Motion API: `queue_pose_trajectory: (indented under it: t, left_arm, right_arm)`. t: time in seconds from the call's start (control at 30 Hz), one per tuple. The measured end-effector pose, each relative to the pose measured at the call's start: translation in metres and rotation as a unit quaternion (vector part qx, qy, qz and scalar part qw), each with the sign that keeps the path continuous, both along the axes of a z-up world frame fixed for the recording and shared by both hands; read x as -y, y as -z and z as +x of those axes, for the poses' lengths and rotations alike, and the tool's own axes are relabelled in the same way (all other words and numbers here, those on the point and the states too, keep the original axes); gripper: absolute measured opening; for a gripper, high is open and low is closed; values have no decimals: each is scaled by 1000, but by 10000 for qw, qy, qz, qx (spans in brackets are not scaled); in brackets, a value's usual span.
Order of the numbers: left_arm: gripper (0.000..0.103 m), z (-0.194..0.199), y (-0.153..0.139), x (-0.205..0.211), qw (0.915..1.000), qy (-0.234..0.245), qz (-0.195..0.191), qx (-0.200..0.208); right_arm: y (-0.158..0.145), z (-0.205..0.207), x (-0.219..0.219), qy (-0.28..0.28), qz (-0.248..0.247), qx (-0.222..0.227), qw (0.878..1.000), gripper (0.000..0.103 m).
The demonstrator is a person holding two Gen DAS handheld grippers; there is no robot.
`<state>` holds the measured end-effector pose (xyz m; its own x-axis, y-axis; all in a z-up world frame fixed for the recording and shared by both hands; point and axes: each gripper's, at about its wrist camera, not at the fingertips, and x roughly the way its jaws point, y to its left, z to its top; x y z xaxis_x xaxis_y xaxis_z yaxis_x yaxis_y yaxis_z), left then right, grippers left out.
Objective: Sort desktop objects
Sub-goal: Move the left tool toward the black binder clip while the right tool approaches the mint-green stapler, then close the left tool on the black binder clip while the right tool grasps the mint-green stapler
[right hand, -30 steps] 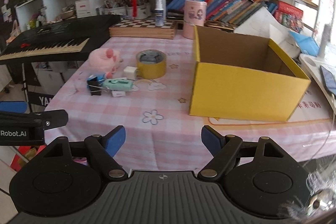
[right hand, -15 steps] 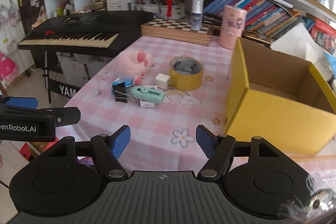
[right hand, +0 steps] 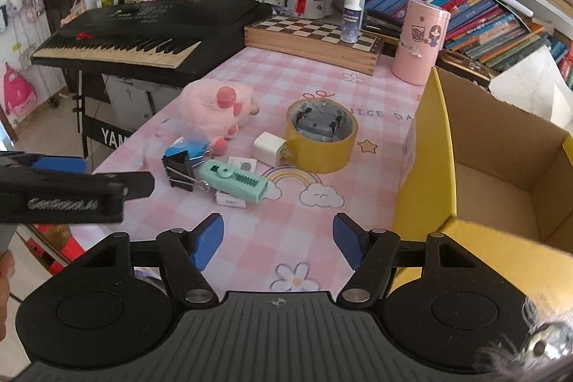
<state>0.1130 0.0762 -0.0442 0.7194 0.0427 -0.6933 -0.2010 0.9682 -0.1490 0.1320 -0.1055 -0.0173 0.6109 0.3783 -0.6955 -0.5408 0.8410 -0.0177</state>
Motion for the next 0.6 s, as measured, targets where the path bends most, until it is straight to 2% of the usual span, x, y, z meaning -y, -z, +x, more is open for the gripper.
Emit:
queue_pose_trajectory:
  t: [0.07,0.3,0.33,0.37,0.43,0.5,0.6]
  left_arm:
    - [71,11,5,3,10000,48,-33,-29]
    - [60,39,18,9,9999,72,-64,-118]
    - [55,42,21,10,9998,80,-81,-155]
    - [46,44,23,11,9998,73,-89,-188]
    - [40,46,26,11,9997,62,-133,-219]
    - [39,45,26,11,9998,66,-102,-173]
    - [32,42,21,10,9999,100,-47,-97]
  right_arm:
    - [2,6,-1,-89,-77,-2,9999,66]
    - [11,20,-9,-507,-263,-48,9984,67]
    - [12,22,-10,-553,-285,-49,9981,67]
    - [12,23,-11,-588,-308,-49,9978,68]
    - [14,27,-13,-644,-340,-58,9973,68]
    - [15,29,-15,-685,-353,-81,9970,68]
    - [18,33,-16,-738,-347,-144,9966,68]
